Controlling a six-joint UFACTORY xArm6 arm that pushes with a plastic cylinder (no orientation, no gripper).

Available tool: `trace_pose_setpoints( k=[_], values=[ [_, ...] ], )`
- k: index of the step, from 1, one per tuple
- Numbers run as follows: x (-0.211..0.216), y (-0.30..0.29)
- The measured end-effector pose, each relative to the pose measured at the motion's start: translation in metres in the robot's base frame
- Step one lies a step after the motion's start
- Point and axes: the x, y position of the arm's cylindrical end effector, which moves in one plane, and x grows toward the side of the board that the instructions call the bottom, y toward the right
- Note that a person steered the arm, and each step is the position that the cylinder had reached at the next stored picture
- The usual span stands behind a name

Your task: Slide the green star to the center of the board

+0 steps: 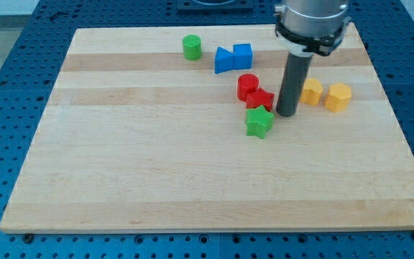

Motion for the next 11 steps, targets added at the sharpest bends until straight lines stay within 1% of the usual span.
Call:
trace_pose_setpoints(
  k=[2,3,4,5,6,11],
  values=[
    [-0.001,-0.039],
    [0.009,-0.022],
    [0.033,0.009],
    [0.047,0.02],
    [0.047,0.02],
    [0.045,-0.048]
  ],
)
